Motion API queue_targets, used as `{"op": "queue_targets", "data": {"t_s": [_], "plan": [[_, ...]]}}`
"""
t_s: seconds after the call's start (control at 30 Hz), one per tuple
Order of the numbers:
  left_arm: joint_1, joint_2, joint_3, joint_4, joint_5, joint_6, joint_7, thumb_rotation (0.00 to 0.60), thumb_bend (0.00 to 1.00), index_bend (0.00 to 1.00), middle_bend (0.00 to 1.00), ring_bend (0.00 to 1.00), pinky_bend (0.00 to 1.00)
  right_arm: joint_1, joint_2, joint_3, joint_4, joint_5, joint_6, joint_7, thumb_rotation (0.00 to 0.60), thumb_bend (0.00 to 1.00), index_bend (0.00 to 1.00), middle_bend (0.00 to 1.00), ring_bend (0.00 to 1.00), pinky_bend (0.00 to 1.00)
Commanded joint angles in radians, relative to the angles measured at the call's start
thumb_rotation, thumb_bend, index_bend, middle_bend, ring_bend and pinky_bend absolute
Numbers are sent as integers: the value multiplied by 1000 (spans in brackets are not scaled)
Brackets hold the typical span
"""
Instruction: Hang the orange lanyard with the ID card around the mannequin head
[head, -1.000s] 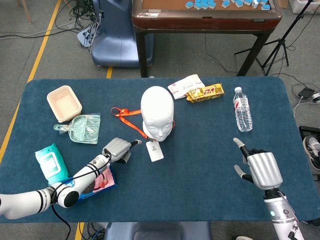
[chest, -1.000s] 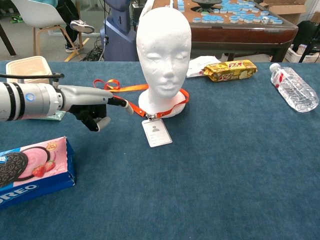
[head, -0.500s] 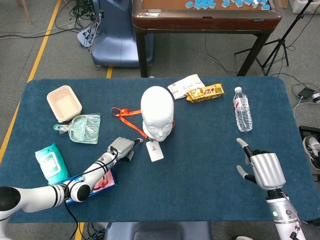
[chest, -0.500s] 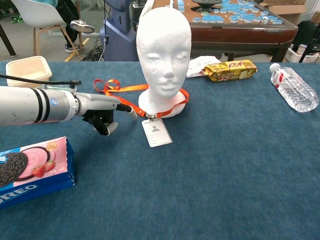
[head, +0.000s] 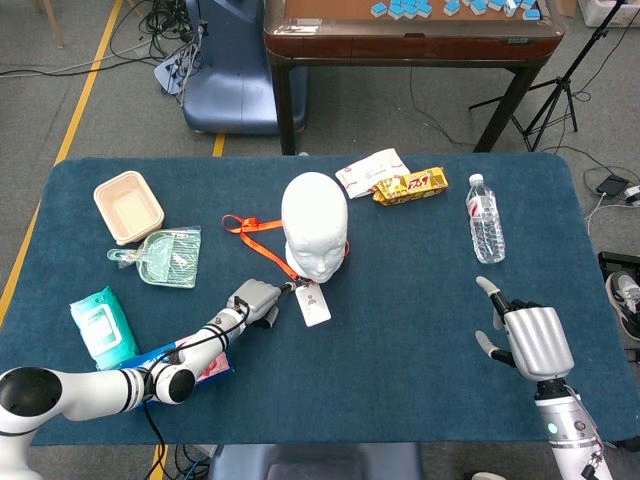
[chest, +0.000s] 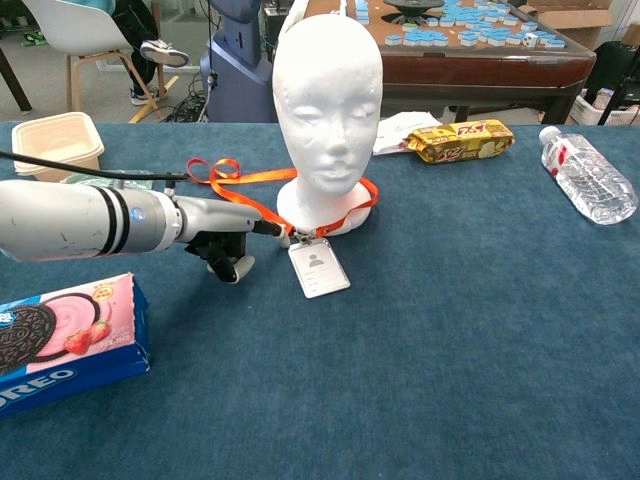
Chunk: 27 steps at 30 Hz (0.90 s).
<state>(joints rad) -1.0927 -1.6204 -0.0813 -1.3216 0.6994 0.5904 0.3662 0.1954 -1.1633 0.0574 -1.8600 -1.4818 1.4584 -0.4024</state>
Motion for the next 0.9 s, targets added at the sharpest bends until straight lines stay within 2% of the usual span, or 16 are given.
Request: {"op": "queue_targets", "data": {"t_s": [0.03, 0.27, 0.5, 0.7, 0.9], "plan": [[-7, 13, 13, -28, 7, -7, 5, 590, 662, 103, 911, 920, 881, -3, 1, 1, 2, -1, 1, 5, 600, 285, 178, 603, 589, 659], [-6, 73, 46, -156, 60, -6, 6, 536, 662, 120, 908, 920, 881, -9, -2, 1, 5, -8, 2, 13, 600, 284, 178, 603, 590, 659], [9, 143, 52, -268, 130, 14, -28, 526, 657, 122, 896, 911, 880, -14, -4, 3, 4, -11, 2, 15, 600, 285, 178, 603, 590, 659], [14, 135, 25, -251, 143, 42, -64, 530, 657, 121, 896, 911, 880, -17, -7, 7, 6, -8, 0, 20, 600, 284, 178, 603, 590, 659], [-16, 80, -5, -179, 106, 54, -64, 533, 656, 99, 896, 911, 880, -18, -5, 11, 7, -6, -2, 22, 600, 285, 178, 603, 590, 659]]}}
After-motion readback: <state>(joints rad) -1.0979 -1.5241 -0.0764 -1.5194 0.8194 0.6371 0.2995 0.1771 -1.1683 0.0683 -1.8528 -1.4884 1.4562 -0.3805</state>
